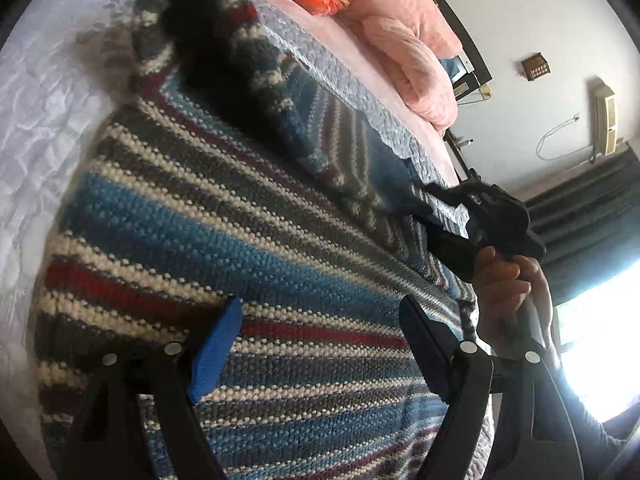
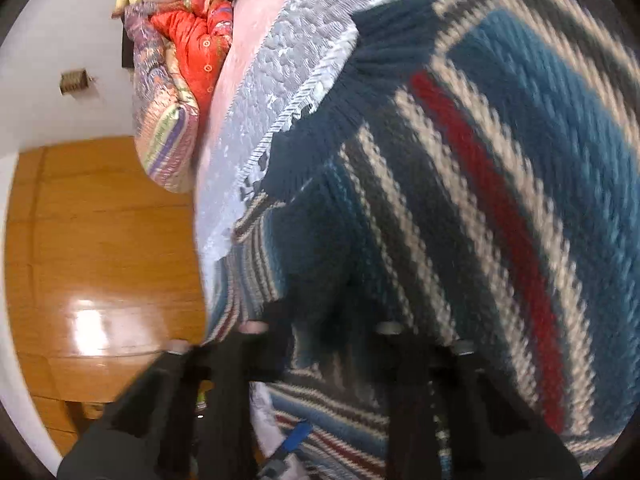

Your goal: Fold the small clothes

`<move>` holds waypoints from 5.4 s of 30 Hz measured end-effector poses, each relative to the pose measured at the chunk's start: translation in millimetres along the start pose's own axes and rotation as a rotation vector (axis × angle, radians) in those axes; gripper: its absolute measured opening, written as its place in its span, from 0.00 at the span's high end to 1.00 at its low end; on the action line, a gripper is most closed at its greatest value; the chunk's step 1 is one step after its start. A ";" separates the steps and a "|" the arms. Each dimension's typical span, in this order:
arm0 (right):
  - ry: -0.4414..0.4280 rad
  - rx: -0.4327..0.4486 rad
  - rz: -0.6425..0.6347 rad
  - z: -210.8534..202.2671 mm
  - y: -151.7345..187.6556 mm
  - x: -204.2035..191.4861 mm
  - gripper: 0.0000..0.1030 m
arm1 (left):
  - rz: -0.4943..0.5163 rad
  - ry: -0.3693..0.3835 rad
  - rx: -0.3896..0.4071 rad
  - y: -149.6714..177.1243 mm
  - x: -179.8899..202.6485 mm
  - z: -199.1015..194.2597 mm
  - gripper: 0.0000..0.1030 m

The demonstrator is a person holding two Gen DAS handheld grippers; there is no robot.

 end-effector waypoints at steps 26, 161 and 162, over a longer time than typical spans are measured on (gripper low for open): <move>0.287 0.163 -0.273 -128.7 -16.8 44.3 0.95 | -0.037 0.046 0.013 -149.0 7.0 11.6 0.23; 0.153 0.116 -0.091 -207.9 104.2 53.3 0.94 | -0.250 -0.016 -0.300 -71.9 7.4 -44.9 0.93; 0.158 0.108 -0.084 -201.0 95.8 58.5 0.94 | -0.253 -0.026 -0.309 -76.3 3.9 -36.0 0.93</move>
Point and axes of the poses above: each gripper's, at about its wrist camera, not at the fingertips, and z roughly the way its jaws point, x to its right, y to its underside, the point moved 9 cm from there along z, roughly the way its jaws point, and after that the axes turned 4 degrees about -z, right-handed, at the moved point
